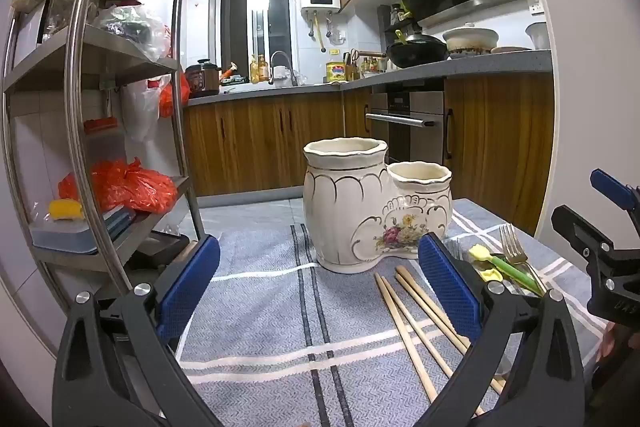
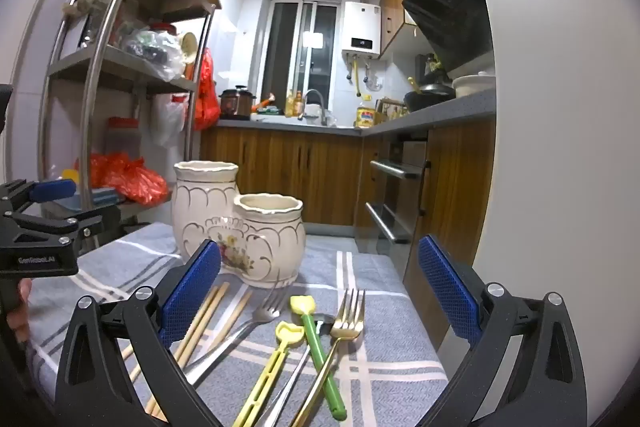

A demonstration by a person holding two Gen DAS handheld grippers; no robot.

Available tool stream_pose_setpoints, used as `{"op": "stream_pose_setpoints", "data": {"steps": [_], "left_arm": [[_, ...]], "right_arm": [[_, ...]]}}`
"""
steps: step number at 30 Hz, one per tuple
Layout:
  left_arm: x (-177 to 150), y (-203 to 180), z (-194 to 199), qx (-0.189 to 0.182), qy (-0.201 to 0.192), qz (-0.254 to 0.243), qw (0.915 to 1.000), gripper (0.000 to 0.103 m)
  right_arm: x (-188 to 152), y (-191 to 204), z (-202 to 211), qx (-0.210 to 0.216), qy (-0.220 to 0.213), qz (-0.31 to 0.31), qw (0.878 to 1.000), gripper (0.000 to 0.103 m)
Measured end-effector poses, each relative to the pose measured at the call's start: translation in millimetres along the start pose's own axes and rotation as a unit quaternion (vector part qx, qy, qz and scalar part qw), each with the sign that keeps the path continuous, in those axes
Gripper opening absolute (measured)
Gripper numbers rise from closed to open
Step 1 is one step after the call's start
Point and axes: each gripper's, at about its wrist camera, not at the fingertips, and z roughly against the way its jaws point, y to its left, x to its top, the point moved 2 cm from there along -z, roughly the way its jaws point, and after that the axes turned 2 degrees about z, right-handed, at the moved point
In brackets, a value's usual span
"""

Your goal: Organize utensils

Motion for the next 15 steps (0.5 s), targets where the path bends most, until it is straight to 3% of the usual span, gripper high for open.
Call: {"op": "stream_pose_setpoints", "data": {"steps": [15], "left_arm": [[5.1,3.9,2.5,0.0,0.001,0.0,1.0,0.098]], "right_arm": [[0.1,-0.1,0.0,0.0,0.001,0.001,1.0,0.098]]}}
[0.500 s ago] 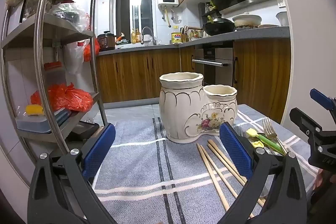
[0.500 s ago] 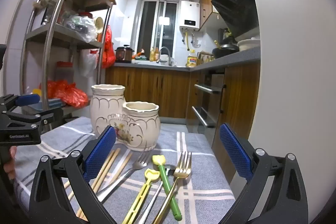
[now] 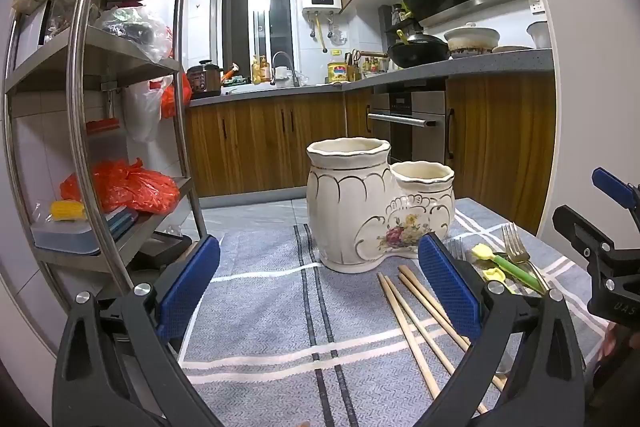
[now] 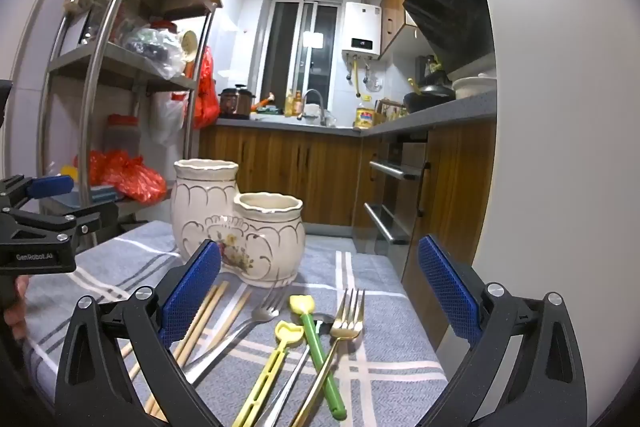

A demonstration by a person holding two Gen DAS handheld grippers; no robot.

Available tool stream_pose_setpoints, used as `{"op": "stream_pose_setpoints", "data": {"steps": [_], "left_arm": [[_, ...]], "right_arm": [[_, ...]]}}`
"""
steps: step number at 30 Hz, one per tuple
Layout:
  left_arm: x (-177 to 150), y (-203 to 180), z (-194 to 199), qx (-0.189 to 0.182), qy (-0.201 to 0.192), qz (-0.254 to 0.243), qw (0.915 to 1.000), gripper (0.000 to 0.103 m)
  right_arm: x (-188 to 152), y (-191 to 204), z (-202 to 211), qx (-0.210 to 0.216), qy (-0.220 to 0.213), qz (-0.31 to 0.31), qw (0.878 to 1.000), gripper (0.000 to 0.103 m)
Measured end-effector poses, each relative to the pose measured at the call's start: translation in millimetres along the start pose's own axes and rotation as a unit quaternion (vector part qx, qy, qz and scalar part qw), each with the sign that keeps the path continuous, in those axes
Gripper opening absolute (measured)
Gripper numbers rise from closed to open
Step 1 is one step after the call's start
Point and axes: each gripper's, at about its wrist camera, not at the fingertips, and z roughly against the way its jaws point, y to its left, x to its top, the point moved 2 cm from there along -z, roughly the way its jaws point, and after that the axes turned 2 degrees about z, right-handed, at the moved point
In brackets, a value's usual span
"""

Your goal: Organize utensils

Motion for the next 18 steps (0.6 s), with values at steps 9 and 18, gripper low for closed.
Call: {"op": "stream_pose_setpoints", "data": {"steps": [9,18], "left_arm": [[-5.6,-2.1,1.4,-0.001,-0.003,0.0,1.0,0.098],[-7.3,-5.0,1.7,0.0,-0.004,-0.003,1.0,0.098]], "right_arm": [[0.4,-0.3,0.1,0.0,0.0,0.001,1.0,0.098],[0.1,0.0,-0.3,0.0,0.001,0.002,1.0,0.098]]}}
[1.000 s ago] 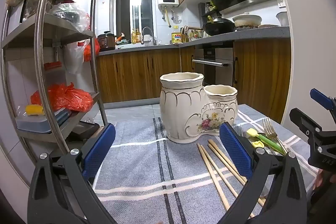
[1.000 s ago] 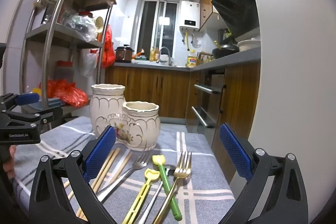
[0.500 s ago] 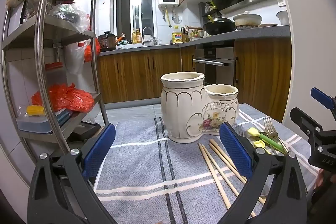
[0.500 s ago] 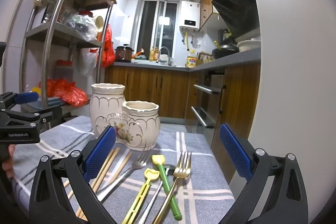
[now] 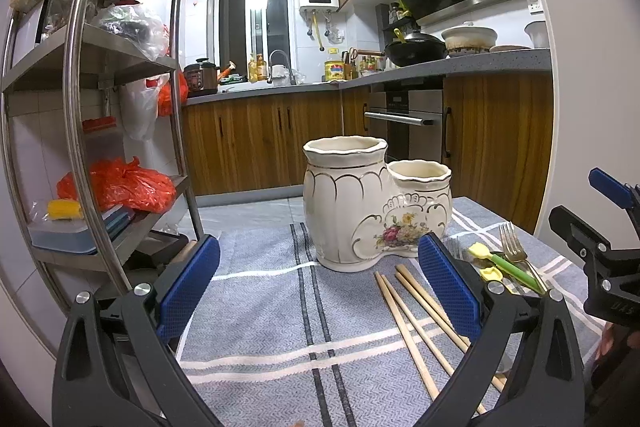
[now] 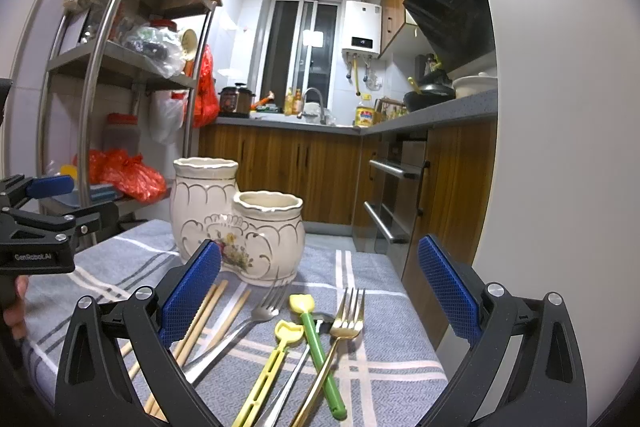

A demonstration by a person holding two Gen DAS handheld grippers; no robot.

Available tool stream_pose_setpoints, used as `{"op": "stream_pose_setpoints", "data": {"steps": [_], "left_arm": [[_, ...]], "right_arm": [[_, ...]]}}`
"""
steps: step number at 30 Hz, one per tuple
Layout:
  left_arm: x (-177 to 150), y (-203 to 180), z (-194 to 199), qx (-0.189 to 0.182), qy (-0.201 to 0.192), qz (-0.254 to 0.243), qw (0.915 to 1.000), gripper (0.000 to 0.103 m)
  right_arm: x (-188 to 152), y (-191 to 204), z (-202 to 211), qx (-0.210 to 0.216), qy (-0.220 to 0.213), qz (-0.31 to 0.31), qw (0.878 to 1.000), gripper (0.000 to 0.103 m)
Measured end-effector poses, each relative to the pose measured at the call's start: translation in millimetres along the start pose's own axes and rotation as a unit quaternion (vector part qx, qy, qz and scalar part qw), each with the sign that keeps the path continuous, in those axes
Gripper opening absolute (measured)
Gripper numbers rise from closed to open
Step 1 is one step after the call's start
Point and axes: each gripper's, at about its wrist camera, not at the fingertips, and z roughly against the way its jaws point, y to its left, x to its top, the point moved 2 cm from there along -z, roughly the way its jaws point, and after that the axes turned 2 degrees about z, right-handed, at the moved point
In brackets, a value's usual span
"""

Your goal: Organize utensils

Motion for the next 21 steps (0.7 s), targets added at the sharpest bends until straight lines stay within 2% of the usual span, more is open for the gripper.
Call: {"op": "stream_pose_setpoints", "data": {"steps": [8,11,15,16,17,21], "left_arm": [[-1.6,-4.2,-8.8,-0.01,0.009,-0.008,0.9999,0.098],[0.2,-4.3,-11.4,-0.018,0.031,-0.012,0.9993,0.098],[2.7,-4.1,-22.5,-0.031,0.106,-0.019,0.9937,0.098],[2.5,0.2,-24.0,-0.049,0.12,0.013,0.9914,0.098],[2.4,0.6,-26.5,-0.056,0.134,0.017,0.9892,0.098],[-0.7,-1.7,-28.6,-0.059,0.135,0.013,0.9889,0.098]], "right_arm": [[-0.4,-0.8,-0.9,0.002,0.003,-0.013,1.0,0.098],[-2.0,-16.8,-1.5,0.0,-0.001,-0.037,0.999,0.098],[-0.8,-33.1,-7.3,-0.01,0.008,-0.054,0.998,0.098],[-0.6,-37.4,-8.7,-0.012,0.015,-0.059,0.998,0.098],[0.8,-42.7,-10.1,-0.013,0.022,-0.066,0.998,0.098],[-1.2,-56.7,-20.4,-0.022,0.06,-0.078,0.995,0.098]]}}
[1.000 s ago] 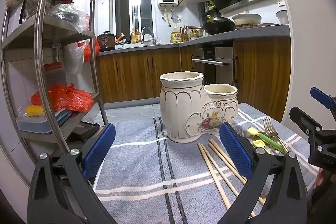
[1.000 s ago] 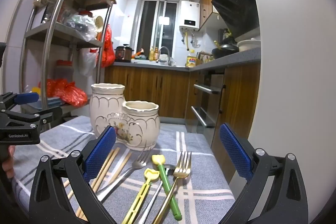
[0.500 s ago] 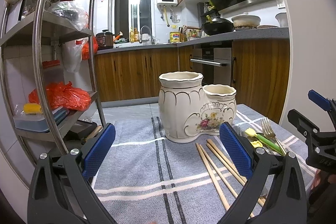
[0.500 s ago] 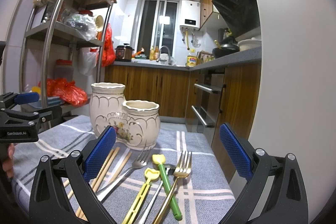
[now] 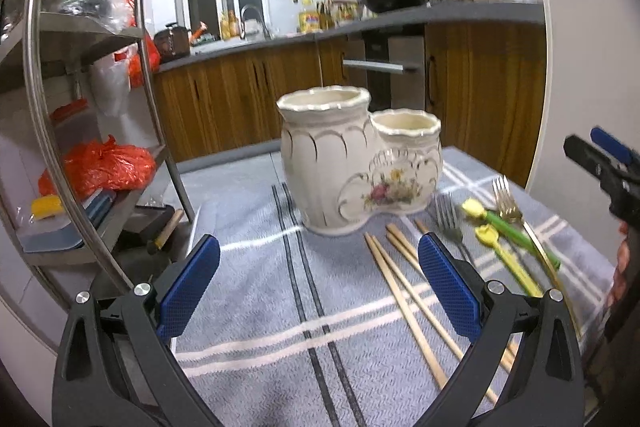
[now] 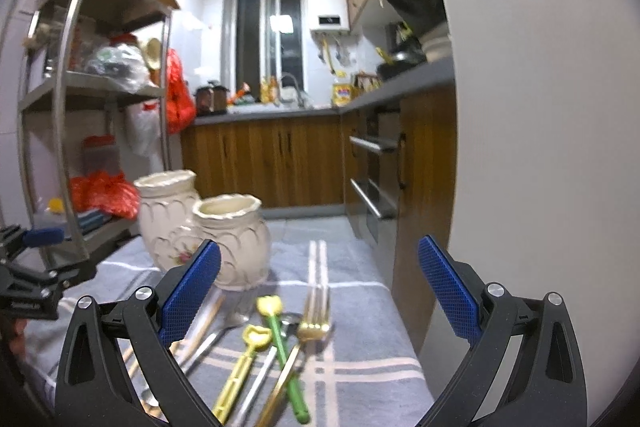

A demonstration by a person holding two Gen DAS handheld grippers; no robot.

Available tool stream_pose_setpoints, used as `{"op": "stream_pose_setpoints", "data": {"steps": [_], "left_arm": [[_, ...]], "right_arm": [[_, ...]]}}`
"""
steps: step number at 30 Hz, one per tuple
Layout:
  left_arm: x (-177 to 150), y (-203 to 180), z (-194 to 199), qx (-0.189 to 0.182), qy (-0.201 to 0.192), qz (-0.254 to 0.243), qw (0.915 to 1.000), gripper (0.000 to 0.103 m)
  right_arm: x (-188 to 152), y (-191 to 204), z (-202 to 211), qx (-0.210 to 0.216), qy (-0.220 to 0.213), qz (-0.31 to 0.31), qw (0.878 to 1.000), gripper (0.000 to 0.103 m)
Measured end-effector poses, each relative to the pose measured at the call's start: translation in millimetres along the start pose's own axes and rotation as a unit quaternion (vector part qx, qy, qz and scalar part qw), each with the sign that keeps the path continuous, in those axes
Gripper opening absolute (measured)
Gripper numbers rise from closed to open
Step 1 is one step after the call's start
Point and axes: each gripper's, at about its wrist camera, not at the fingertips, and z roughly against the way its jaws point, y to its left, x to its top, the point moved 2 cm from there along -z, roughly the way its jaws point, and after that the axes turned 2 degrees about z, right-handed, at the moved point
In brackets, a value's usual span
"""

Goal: Organize utensils
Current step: 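Grasp one wooden chopstick with the left tool while the right tool grasps the gold fork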

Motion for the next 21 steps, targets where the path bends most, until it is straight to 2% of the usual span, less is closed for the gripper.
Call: {"op": "stream_pose_setpoints", "data": {"steps": [3,8,10,12,15,19,21], "left_arm": [[-6.1,-7.9,-11.0,0.02,0.021,-0.053,0.9982,0.098],[-14.1,-12.9,-24.3,0.006,0.068,-0.054,0.9961,0.098],[-17.0,-15.7,-27.9,0.003,0.079,-0.057,0.9953,0.098],[-17.7,-18.0,-29.2,0.006,0.081,-0.06,0.9949,0.098],[-17.9,-22.4,-31.6,0.005,0.088,-0.069,0.9938,0.089],[-21.8,-28.5,-33.7,0.004,0.101,-0.081,0.9916,0.077],[-24.3,-30.7,-35.2,-0.005,0.114,-0.077,0.9905,0.071]], "right_arm": [[-3.2,-5.1,-9.7,-0.007,0.033,0.005,0.999,0.098],[-4.1,-11.6,-30.2,-0.012,0.088,0.029,0.996,0.093],[-1.4,-13.8,-43.9,-0.002,0.117,0.037,0.992,0.078],[0.6,-16.6,-58.2,0.015,0.15,0.034,0.988,0.07],[-1.5,-20.8,-80.1,0.051,0.205,0.02,0.977,0.059],[-5.3,-15.9,-84.4,0.068,0.223,0.026,0.972,0.047],[-10.5,-17.0,-81.8,0.079,0.228,0.023,0.97,0.047]]}}
